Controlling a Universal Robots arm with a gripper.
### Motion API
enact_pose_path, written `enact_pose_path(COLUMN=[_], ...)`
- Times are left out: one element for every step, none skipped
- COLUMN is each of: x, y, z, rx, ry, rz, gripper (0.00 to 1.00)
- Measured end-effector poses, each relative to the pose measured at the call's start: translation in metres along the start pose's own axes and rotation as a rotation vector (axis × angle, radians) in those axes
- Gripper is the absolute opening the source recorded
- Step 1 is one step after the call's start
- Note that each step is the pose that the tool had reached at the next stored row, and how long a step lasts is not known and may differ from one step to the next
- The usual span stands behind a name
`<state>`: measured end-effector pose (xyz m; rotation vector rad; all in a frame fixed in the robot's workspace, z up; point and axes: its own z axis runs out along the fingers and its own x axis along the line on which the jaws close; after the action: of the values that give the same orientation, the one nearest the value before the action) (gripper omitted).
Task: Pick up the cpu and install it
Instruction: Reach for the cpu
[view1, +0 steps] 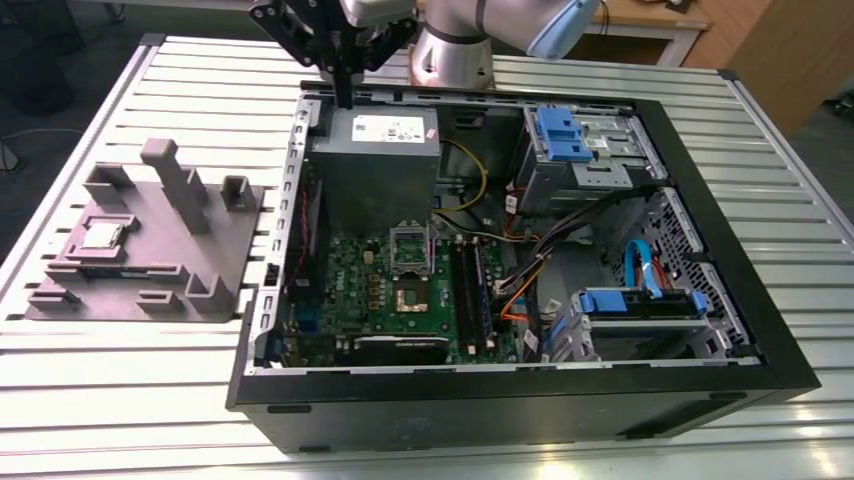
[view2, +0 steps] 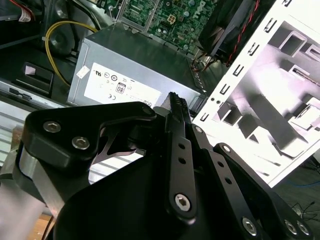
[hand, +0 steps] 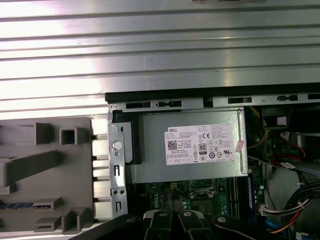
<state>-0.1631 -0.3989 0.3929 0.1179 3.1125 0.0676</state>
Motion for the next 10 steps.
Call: enact_pose_path(x=[0.0003,0.0006,0.0009,0.0011,0.0014,0.0015,0.0016,0.0026,0.0026,0.0027], y=[0.0,0.0,-0.0001,-0.0001,-0.0001,-0.0001,-0.0001,-0.0002,-0.0002,-0.0002], z=[0.0,0.0,0.0,0.0,0.0,0.0,0.0,0.0,-0.0001,-0.0001], rx=[0.0,0.0,0.0,0.0,0.0,0.0,0.0,0.0,0.0,0.0], ry=[0.0,0.0,0.0,0.0,0.0,0.0,0.0,0.0,0.0,0.0], rz=[0.0,0.0,0.0,0.0,0.0,0.0,0.0,0.0,0.0,0.0], gripper=[0.1,0.1,0.1,0.1,0.1,0.1,0.1,0.1,0.1,0.1])
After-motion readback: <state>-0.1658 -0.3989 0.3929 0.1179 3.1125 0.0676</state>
